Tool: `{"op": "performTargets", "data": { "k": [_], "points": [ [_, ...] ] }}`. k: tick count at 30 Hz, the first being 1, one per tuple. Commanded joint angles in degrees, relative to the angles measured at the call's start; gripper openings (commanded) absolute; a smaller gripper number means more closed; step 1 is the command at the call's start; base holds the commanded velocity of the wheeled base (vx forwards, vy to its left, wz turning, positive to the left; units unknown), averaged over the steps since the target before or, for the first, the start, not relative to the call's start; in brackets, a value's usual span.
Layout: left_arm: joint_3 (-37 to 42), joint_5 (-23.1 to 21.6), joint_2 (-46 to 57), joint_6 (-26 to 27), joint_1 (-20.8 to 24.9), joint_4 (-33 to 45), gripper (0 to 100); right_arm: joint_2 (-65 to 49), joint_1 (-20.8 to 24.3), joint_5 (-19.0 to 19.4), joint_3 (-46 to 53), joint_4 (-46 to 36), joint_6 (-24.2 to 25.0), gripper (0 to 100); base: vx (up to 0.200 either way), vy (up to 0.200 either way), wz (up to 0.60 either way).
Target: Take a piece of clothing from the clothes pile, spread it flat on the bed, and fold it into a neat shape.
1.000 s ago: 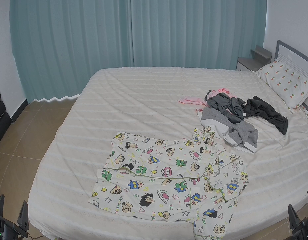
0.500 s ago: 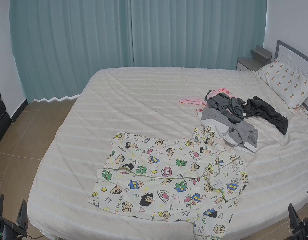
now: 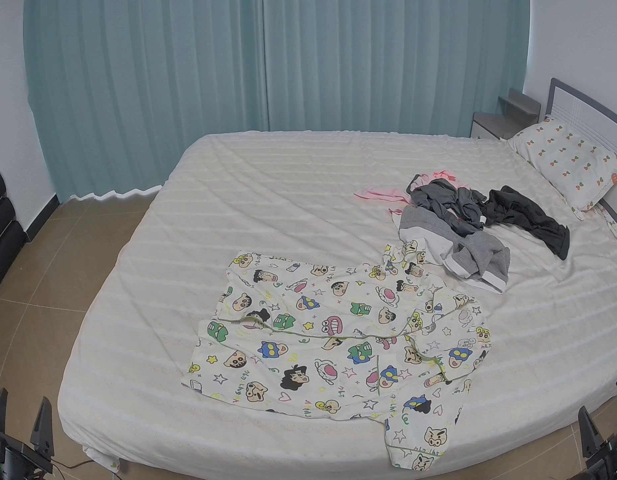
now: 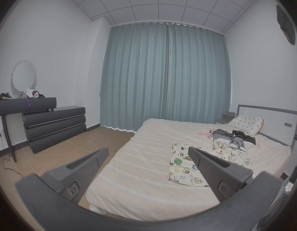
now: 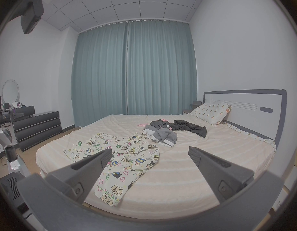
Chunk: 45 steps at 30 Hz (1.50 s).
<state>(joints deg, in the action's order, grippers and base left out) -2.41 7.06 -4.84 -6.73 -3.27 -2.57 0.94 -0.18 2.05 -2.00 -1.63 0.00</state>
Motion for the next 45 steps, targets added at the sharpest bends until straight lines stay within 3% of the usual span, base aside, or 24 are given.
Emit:
{"op": "performTargets", "data": {
  "k": [1,3,5,7,8,11,13,15,16,17,22,26,30,35,45],
  "points": [
    [-15.8,-1.3,-10.7,-4.1,4.2,5.5,100,12.6,0.2,2.3,-19.6,-2.8,7.3,100,0.0,0.0,0.0],
    [-15.9,-5.7,-18.0,-1.7,5.9,6.9,100,19.4,0.3,5.6,-20.6,-6.5,7.4,100,0.0,0.0,0.0],
    [-15.8,-11.6,-26.9,-2.7,8.0,7.4,100,26.0,0.0,8.1,-20.1,-7.1,7.6,100,0.0,0.0,0.0],
    [-15.8,-11.6,-26.9,-2.7,8.0,7.4,100,26.0,0.0,8.1,-20.1,-7.1,7.6,100,0.0,0.0,0.0],
    [-16.1,-20.5,-40.0,-8.2,9.9,6.9,100,36.1,0.3,10.3,-20.2,-4.0,7.9,100,0.0,0.0,0.0],
    [-17.6,-29.3,-52.2,-11.3,11.6,5.6,100,46.4,2.9,12.7,-19.9,-1.3,7.9,100,0.0,0.0,0.0],
    [-19.2,-32.3,-60.5,-12.3,11.7,4.4,100,52.0,5.8,12.7,-20.2,-0.4,9.0,100,0.0,0.0,0.0],
    [-20.7,-32.4,-66.4,-13.1,11.8,3.9,100,55.1,7.1,12.8,-20.3,0.4,10.7,100,0.0,0.0,0.0],
    [-23.4,-31.8,-77.4,-13.7,11.7,2.5,100,60.7,9.5,12.8,-20.3,3.0,15.2,100,0.0,0.0,0.0],
    [-24.2,-31.3,-80.6,-13.7,11.5,1.8,100,62.3,10.4,12.8,-20.3,4.1,16.6,100,0.0,0.0,0.0],
    [-28.5,-25.2,-96.3,-13.8,11.4,-1.1,100,74.3,13.1,12.2,-19.5,8.8,18.3,100,0.0,0.0,0.0],
    [-32.9,-20.9,-103.9,-13.9,11.7,-1.4,100,83.2,13.3,12.1,-19.4,14.3,20.1,100,0.0,0.0,0.0],
    [-35.6,-20.9,-106.6,-14.5,11.4,-1.2,100,89.8,13.1,12.5,-18.1,20.0,23.6,100,0.0,0.0,0.0],
    [-41.5,-19.9,-113.2,-20.1,14.6,-0.8,100,98.2,13.2,12.5,-16.2,30.5,26.5,100,0.0,0.0,0.0],
    [-46.0,-5.6,-120.9,-21.7,18.8,-1.2,100,110.7,13.2,13.3,-7.2,54.8,32.0,100,0.0,0.0,0.0]
  ]
}}
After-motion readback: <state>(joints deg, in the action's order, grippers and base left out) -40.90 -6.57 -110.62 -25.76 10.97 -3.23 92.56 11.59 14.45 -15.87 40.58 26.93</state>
